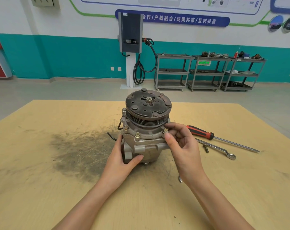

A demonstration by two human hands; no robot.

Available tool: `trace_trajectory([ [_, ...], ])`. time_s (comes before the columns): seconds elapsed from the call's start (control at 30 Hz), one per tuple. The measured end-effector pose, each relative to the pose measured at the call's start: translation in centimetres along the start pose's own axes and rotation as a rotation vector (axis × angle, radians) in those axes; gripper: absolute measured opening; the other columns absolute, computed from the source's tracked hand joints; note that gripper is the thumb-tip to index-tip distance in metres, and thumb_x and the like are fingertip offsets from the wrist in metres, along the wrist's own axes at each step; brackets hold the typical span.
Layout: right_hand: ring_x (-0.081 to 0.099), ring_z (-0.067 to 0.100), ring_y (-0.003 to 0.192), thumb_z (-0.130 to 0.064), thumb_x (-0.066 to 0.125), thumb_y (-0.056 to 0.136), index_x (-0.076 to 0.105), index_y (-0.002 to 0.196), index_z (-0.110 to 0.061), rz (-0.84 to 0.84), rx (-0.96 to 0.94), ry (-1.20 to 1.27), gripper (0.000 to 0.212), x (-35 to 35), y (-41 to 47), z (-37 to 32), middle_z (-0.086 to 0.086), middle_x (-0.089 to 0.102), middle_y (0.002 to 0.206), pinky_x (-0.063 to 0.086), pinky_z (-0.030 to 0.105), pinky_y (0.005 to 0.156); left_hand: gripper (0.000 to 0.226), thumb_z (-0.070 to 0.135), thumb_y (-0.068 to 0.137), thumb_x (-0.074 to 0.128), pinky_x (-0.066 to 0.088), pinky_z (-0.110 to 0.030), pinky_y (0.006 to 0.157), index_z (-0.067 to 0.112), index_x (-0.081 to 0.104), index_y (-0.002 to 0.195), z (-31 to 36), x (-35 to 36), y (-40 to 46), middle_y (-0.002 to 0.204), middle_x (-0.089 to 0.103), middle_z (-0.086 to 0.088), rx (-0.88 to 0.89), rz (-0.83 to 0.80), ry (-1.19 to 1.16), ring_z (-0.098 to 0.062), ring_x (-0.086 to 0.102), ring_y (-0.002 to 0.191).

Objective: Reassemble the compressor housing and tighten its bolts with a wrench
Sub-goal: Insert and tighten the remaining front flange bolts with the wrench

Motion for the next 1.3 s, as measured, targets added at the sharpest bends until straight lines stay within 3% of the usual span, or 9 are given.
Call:
trace_trajectory([
  [0.1, 0.062, 0.011, 0.087, -0.028, 0.061, 0.089, 0.069, 0.099, -0.033, -0.005, 0.004, -0.028, 0.014, 0.05, 0.06, -0.07, -0.003, 0.067, 0.089, 0.05, 0.022, 0.077, 0.09, 0.031, 0.082, 0.079, 0.037, -0.037, 0.116, 0.021, 0.028, 0.156, 0.06, -0.03, -0.06, 0.144, 0.055, 0.011, -0.002, 0.0, 0.004, -0.007, 0.049, 0.135],
  [0.33, 0.054, 0.005, 0.076, -0.018, 0.069, 0.087, 0.067, 0.091, -0.033, 0.011, 0.015, 0.003, 0.016, 0.08, 0.23, 0.03, -0.014, 0.058, 0.076, 0.048, 0.019, 0.073, 0.087, 0.031, 0.081, 0.079, 0.039, -0.032, 0.114, 0.023, 0.032, 0.154, 0.18, -0.12, -0.09, 0.14, 0.057, 0.015, 0.0, 0.003, 0.001, -0.003, 0.051, 0.132],
  [0.43, 0.056, 0.009, 0.081, -0.024, 0.065, 0.087, 0.067, 0.097, -0.032, -0.024, 0.012, -0.003, 0.013, 0.01, 0.21, -0.22, -0.006, 0.059, 0.08, 0.05, 0.025, 0.076, 0.088, 0.037, 0.079, 0.079, 0.039, -0.028, 0.112, 0.024, 0.033, 0.153, 0.2, -0.12, -0.07, 0.139, 0.058, 0.016, -0.005, 0.002, -0.002, -0.002, 0.051, 0.131],
  [0.53, 0.059, 0.011, 0.084, -0.026, 0.061, 0.089, 0.069, 0.098, -0.032, -0.042, 0.015, -0.023, 0.013, -0.07, 0.27, -0.33, -0.002, 0.063, 0.084, 0.05, 0.021, 0.076, 0.094, 0.044, 0.075, 0.078, 0.038, -0.02, 0.108, 0.023, 0.031, 0.154, 0.27, -0.14, -0.11, 0.139, 0.057, 0.017, -0.01, 0.003, -0.003, -0.001, 0.05, 0.132],
  [0.73, 0.051, 0.006, 0.074, -0.016, 0.071, 0.085, 0.065, 0.09, -0.032, 0.023, 0.009, 0.01, 0.018, 0.31, 0.34, 0.05, -0.015, 0.055, 0.073, 0.047, 0.019, 0.071, 0.09, 0.036, 0.079, 0.08, 0.039, -0.029, 0.112, 0.021, 0.032, 0.153, 0.17, -0.16, -0.1, 0.139, 0.058, 0.015, -0.016, 0.002, -0.004, -0.003, 0.051, 0.132],
  [0.87, 0.054, 0.009, 0.079, -0.027, 0.066, 0.085, 0.067, 0.096, -0.034, -0.007, 0.01, -0.002, 0.013, 0.2, 0.15, -0.16, -0.009, 0.058, 0.077, 0.049, 0.022, 0.074, 0.102, 0.051, 0.07, 0.074, 0.037, -0.029, 0.114, 0.02, 0.029, 0.156, 0.43, -0.18, -0.18, 0.143, 0.055, 0.013, -0.013, -0.003, -0.007, -0.004, 0.048, 0.134],
  [0.97, 0.061, 0.012, 0.087, -0.026, 0.059, 0.089, 0.068, 0.098, -0.031, -0.029, 0.004, -0.019, 0.013, 0.03, 0.11, -0.2, -0.004, 0.066, 0.088, 0.051, 0.023, 0.077, 0.094, 0.042, 0.077, 0.078, 0.037, -0.027, 0.113, 0.022, 0.028, 0.155, 0.35, -0.15, -0.17, 0.143, 0.054, 0.014, -0.016, 0.001, 0.0, -0.004, 0.047, 0.135],
  [1.13, 0.052, 0.002, 0.073, -0.019, 0.071, 0.085, 0.065, 0.09, -0.035, 0.02, 0.011, 0.0, 0.018, 0.28, 0.31, 0.16, -0.017, 0.055, 0.073, 0.047, 0.017, 0.07, 0.085, 0.032, 0.081, 0.08, 0.04, -0.038, 0.114, 0.021, 0.035, 0.152, 0.31, -0.19, -0.17, 0.139, 0.059, 0.014, -0.008, 0.006, 0.001, -0.005, 0.052, 0.131],
  [1.3, 0.06, 0.008, 0.085, -0.036, 0.064, 0.084, 0.068, 0.098, -0.033, -0.02, 0.014, 0.007, 0.015, 0.14, 0.1, -0.03, -0.012, 0.064, 0.085, 0.05, 0.022, 0.078, 0.087, 0.031, 0.083, 0.079, 0.038, -0.038, 0.116, 0.021, 0.03, 0.154, 0.36, -0.17, -0.19, 0.142, 0.057, 0.012, -0.005, 0.003, -0.007, -0.006, 0.05, 0.134],
])
Point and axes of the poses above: each hand's wrist, its own y-axis towards the middle knuckle, its own x-axis out of the palm, z = x × y, the point moved 1 cm from there along y, towards the middle knuckle
